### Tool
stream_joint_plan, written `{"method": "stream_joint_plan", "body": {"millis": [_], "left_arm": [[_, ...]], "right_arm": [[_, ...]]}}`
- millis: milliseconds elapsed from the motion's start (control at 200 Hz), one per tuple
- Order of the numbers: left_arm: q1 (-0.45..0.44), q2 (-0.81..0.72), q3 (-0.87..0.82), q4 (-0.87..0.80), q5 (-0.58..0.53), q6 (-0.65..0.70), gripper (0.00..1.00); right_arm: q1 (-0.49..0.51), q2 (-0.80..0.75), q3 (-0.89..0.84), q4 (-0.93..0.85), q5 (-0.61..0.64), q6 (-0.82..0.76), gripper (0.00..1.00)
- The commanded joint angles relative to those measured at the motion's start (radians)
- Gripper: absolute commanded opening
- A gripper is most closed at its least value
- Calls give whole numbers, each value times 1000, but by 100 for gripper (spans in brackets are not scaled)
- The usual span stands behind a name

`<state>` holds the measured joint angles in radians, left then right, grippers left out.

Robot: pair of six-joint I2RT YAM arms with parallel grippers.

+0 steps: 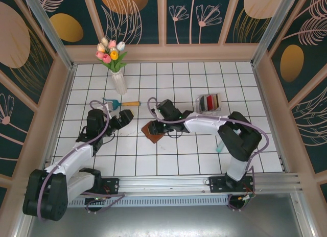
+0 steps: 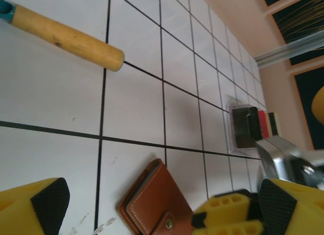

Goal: Put the credit cards into the card holder
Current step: Move the card holder to the center of the table, then rotate the card holder at the center of the table.

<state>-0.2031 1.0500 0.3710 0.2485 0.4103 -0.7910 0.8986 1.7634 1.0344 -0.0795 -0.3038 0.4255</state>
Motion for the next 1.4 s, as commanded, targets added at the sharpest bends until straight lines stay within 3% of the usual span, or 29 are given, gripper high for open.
{"method": "stream_joint_plan", "body": {"millis": [0,135,360,540,691,846,1071,1261,1396], "left_arm": [[-3,-11,26,-91,-104,28,98],[-2,-23,23,-117,-180,7,98],[-2,14,55,-86,-80,31,98],[-9,100,104,-39,34,55,95],[-72,222,204,-65,72,117,94],[-178,405,368,-108,79,193,97],[-309,740,759,-291,11,340,96],[-346,960,1021,-370,22,399,89],[-364,1049,1103,-403,85,406,85]], "right_arm": [[77,-23,-25,11,9,58,27],[121,33,-17,19,36,98,25],[99,46,-45,-86,174,89,25],[30,-52,-163,-78,191,93,27],[-78,-96,-235,-9,151,94,28],[-150,-91,-227,-15,167,71,29],[-191,-133,-253,-8,187,103,31],[-193,-188,-327,78,163,152,31],[-196,-215,-375,130,168,184,31]]}}
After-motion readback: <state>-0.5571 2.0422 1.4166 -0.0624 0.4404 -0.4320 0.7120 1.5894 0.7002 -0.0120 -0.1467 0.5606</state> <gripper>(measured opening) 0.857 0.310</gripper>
